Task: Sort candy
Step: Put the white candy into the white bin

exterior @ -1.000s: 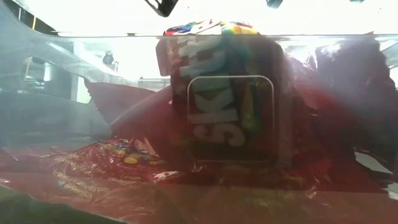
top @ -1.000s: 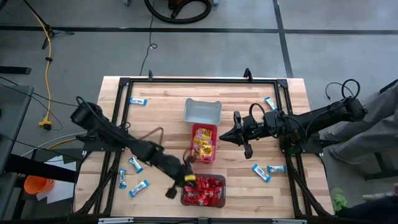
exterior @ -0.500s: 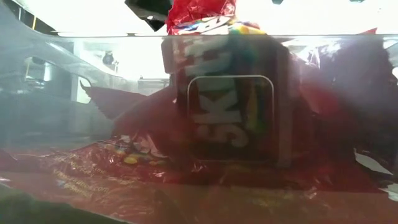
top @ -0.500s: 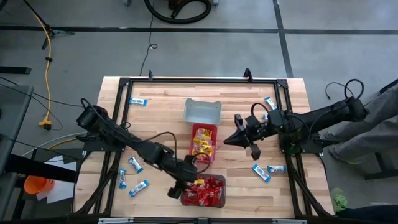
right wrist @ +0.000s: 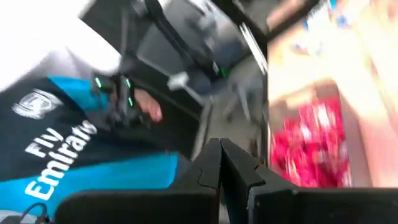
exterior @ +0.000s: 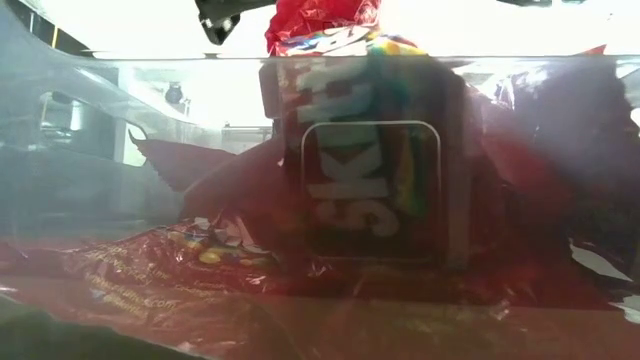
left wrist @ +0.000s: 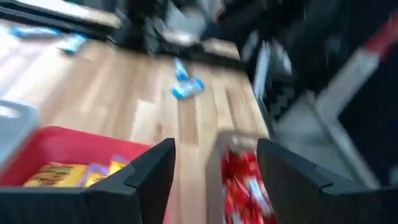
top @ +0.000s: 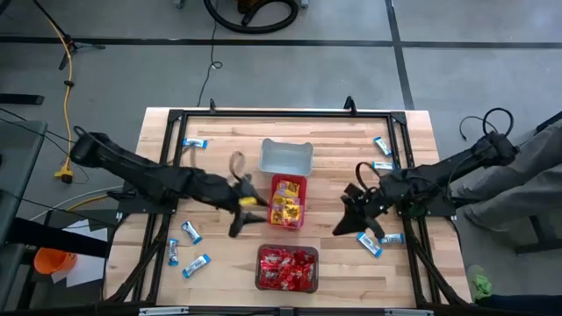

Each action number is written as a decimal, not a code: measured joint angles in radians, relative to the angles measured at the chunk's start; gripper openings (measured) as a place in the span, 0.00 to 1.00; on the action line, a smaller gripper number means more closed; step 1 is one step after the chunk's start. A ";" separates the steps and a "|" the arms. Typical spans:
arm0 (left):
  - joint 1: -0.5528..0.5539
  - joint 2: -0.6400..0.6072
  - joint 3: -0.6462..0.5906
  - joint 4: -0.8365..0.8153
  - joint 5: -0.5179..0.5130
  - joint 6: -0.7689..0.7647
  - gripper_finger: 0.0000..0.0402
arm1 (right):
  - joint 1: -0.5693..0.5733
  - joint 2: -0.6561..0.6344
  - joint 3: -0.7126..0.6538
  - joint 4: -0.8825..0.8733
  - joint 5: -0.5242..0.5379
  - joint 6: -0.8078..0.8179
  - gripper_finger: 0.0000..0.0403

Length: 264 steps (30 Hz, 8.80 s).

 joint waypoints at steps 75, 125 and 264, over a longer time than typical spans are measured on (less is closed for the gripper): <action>-0.010 -0.181 -0.184 0.162 -0.208 -0.084 0.52 | 0.286 0.638 0.145 -0.930 0.131 0.391 0.05; -0.030 -0.181 -0.184 0.217 -0.188 -0.049 0.52 | -0.330 0.295 0.250 0.044 0.409 -0.450 0.00; -0.578 0.026 -0.301 -0.707 -0.044 -0.342 0.06 | -0.261 0.184 0.324 -0.167 0.292 -0.362 0.70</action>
